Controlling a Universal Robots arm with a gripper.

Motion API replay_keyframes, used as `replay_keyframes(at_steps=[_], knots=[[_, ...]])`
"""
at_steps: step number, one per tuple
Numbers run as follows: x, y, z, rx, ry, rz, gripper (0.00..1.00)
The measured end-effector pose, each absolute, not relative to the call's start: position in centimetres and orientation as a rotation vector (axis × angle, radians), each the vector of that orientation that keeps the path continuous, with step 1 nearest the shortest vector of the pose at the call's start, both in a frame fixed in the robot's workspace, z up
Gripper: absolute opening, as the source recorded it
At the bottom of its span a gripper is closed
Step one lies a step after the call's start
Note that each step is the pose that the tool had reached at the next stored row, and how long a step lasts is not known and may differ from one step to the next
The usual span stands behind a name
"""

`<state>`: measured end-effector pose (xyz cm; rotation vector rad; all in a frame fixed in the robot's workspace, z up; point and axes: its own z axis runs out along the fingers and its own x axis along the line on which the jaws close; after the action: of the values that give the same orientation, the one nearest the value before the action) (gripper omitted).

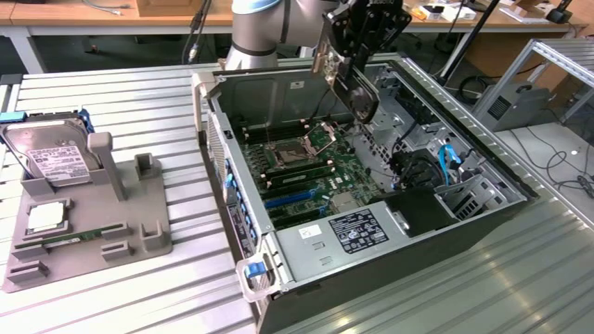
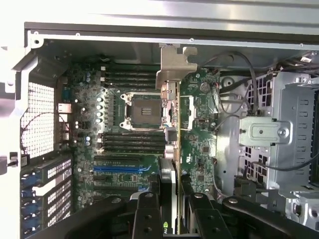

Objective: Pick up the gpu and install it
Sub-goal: 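Insert the gpu into the slot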

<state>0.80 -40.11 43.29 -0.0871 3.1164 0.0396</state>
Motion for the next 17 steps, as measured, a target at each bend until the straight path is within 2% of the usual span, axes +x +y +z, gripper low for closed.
replay_keyframes(at_steps=[17], knots=[[0.8,-40.11,43.28,-0.501,3.081,0.044,0.27]])
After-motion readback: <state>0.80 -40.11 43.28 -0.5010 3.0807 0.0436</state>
